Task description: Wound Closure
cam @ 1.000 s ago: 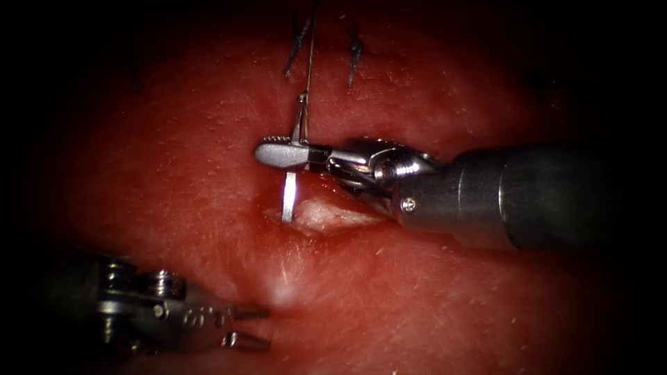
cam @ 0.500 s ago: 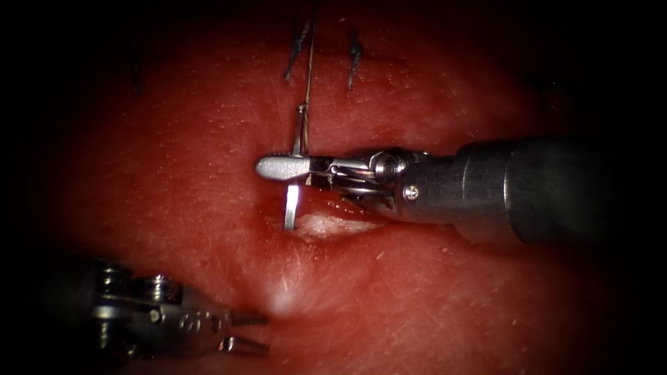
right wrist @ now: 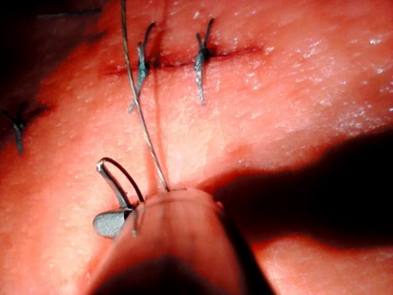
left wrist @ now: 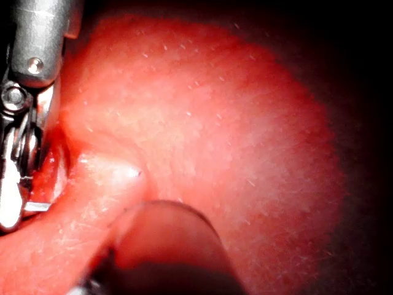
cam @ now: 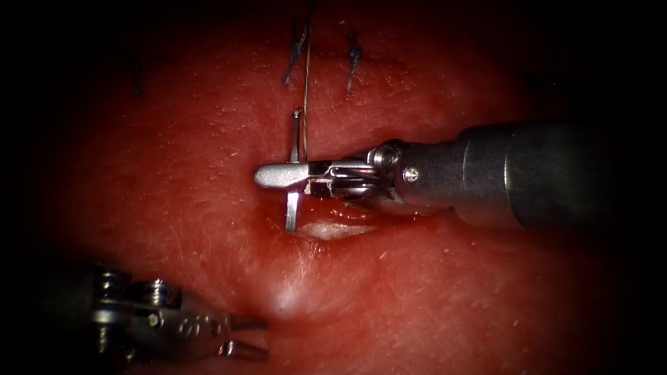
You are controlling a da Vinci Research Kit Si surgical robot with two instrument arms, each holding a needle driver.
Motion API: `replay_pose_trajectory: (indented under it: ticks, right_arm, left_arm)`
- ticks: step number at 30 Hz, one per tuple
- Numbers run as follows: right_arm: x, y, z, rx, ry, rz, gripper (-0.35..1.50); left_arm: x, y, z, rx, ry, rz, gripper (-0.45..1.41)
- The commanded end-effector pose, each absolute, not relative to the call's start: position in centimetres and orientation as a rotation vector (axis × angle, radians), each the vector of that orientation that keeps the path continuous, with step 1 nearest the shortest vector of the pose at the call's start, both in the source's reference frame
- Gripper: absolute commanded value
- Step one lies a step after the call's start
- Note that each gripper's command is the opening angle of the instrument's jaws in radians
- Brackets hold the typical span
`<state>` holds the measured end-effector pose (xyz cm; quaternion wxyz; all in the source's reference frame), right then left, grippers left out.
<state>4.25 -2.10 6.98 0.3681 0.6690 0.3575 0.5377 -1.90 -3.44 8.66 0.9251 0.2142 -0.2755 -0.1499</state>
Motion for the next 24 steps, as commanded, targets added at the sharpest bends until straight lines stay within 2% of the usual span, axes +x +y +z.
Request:
replay_pose_trajectory:
  ticks: [1,13,16,17,18,19,20,22,24]
  right_arm:
    - [4.3,-2.15,6.96,1.726,0.917,1.376,-0.35]
    - [4.35,-2.26,6.67,1.758,0.942,1.384,-0.35]
    - [4.31,-2.02,6.76,1.583,1.187,1.345,-0.35]
    - [4.29,-1.94,6.82,1.552,1.264,1.347,0.15]
    - [4.26,-1.88,6.85,1.535,1.3,1.353,0.56]
    - [4.23,-1.83,6.88,1.516,1.317,1.353,0.68]
    - [4.2,-1.77,6.92,1.492,1.334,1.346,0.71]
    - [4.11,-1.65,7.01,1.451,1.357,1.331,0.88]
    - [4.06,-1.6,7.05,1.427,1.369,1.32,0.93]
  left_arm:
    - [-1.95,-3.5,8.71,0.44,-0.564,-0.307,0.09]
    - [-1.94,-3.51,8.72,0.439,-0.564,-0.307,0.07]
    - [-1.94,-3.5,8.69,0.432,-0.567,-0.3,0.09]
    - [-1.94,-3.49,8.66,0.429,-0.567,-0.295,0.09]
    - [-1.94,-3.49,8.63,0.423,-0.574,-0.288,0.11]
    - [-1.94,-3.48,8.6,0.414,-0.582,-0.282,0.16]
    - [-1.94,-3.47,8.57,0.402,-0.592,-0.271,0.21]
    - [-1.95,-3.41,8.45,0.349,-0.651,-0.249,0.41]
    - [-1.95,-3.37,8.36,0.324,-0.702,-0.244,0.44]
